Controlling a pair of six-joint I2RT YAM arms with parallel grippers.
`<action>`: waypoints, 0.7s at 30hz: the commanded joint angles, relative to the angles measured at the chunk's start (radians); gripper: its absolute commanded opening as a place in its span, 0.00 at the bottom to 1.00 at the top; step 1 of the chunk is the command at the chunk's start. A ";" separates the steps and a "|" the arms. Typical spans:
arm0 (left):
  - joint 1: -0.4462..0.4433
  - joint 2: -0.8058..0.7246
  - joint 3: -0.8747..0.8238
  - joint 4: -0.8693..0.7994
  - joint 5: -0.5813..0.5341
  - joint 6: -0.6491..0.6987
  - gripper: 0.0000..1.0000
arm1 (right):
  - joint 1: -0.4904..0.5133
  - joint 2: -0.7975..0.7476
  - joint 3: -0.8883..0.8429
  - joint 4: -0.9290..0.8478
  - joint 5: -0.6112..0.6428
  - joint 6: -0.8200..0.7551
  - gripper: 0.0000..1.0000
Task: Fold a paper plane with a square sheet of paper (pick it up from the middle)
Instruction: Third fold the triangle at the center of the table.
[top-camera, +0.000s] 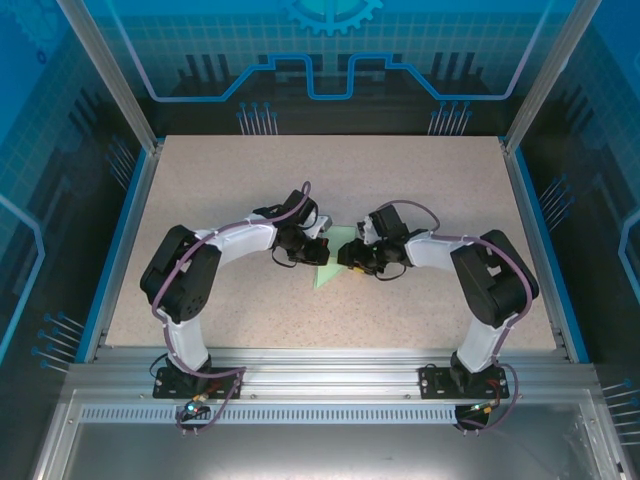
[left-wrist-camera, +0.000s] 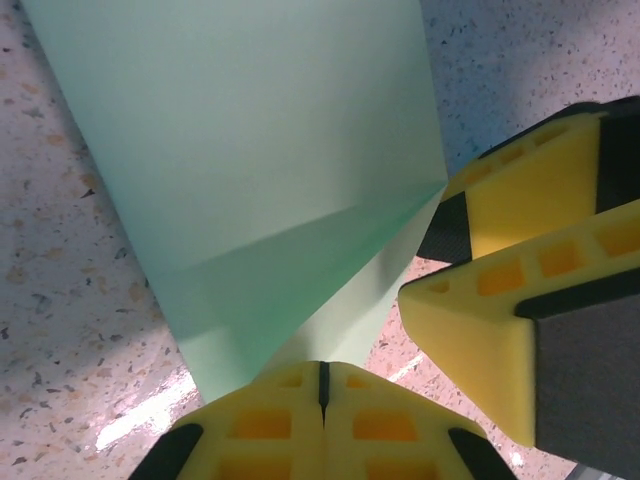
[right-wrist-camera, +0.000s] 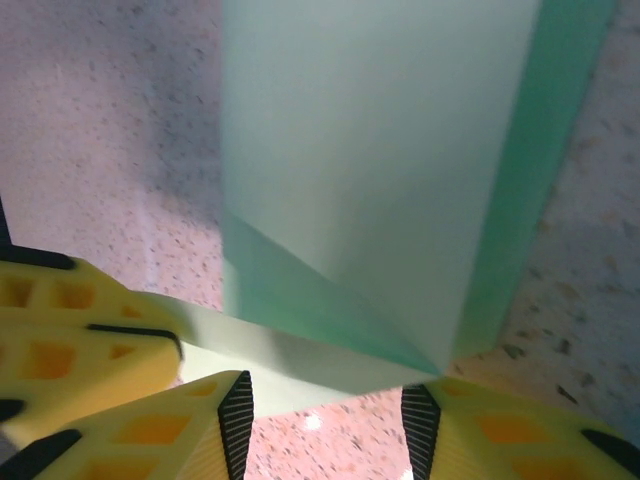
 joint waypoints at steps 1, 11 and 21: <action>0.009 0.022 0.018 0.012 -0.015 0.000 0.03 | 0.013 0.023 0.033 0.028 -0.038 0.009 0.46; 0.016 0.025 -0.005 0.042 -0.005 -0.010 0.02 | 0.017 0.069 0.069 0.035 -0.055 0.007 0.45; 0.021 -0.047 -0.052 0.072 -0.018 -0.039 0.08 | 0.022 0.092 0.094 -0.004 -0.025 -0.010 0.35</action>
